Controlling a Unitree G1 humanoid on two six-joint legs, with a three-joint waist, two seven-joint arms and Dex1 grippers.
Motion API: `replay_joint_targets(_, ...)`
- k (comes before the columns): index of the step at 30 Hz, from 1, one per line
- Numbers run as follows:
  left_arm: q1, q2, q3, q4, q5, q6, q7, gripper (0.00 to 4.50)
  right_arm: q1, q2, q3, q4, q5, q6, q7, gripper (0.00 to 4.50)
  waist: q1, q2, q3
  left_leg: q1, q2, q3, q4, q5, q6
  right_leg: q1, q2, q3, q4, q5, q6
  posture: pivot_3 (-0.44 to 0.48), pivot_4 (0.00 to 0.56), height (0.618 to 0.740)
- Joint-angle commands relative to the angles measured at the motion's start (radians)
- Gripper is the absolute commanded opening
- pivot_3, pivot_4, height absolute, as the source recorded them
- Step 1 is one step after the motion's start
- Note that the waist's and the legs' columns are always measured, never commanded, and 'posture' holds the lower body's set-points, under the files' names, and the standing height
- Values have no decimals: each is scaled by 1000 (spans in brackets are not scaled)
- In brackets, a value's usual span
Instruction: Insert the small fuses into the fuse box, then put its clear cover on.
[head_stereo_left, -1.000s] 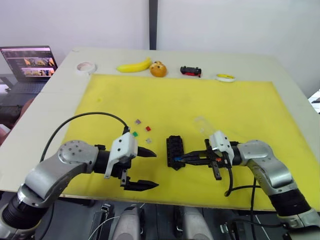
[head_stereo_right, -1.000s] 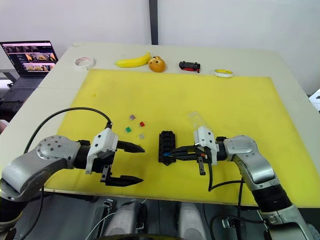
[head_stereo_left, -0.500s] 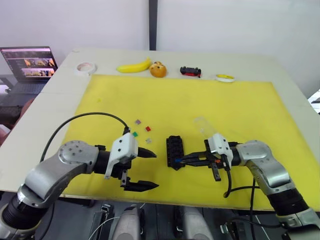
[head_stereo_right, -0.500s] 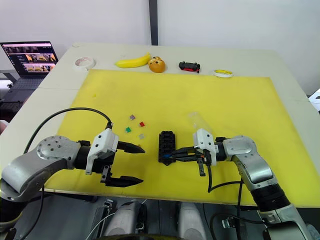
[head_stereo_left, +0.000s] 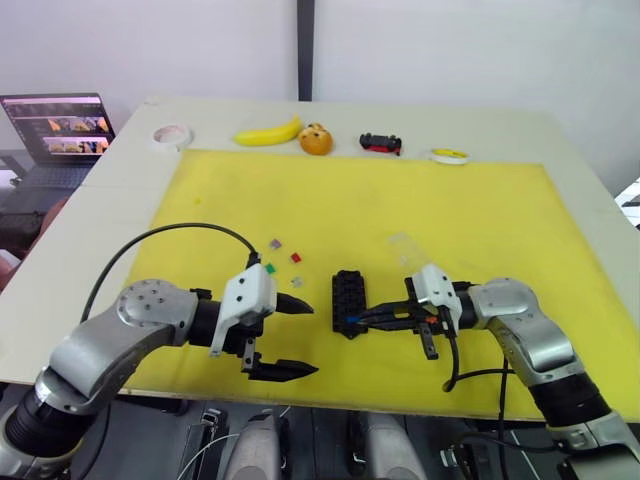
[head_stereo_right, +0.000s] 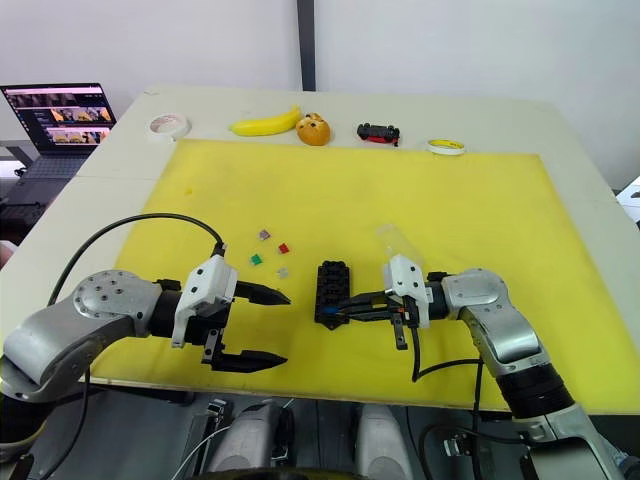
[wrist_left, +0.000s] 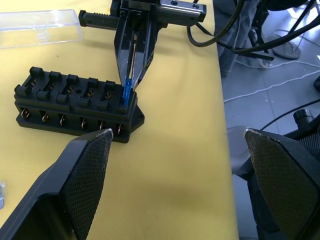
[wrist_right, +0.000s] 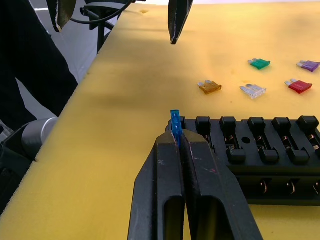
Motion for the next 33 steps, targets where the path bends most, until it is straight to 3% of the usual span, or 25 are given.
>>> replay_joint_targets(1, -7, -5, 1, -32, -6, -4, 4, 4421, -20, 9, -20, -17, 28, 9, -1, 0, 0, 0, 0, 0, 0, 0, 0, 0, 0, 0, 0, 0, 0, 0, 0, 0, 150, 737)
replay_joint_targets(33, -3, -4, 0, -37, 0, -8, 0, 4421, 8, 12, -4, -21, 12, -1, -16, 0, 0, 0, 0, 0, 0, 0, 0, 0, 0, 0, 0, 0, 0, 0, 0, 0, 150, 737)
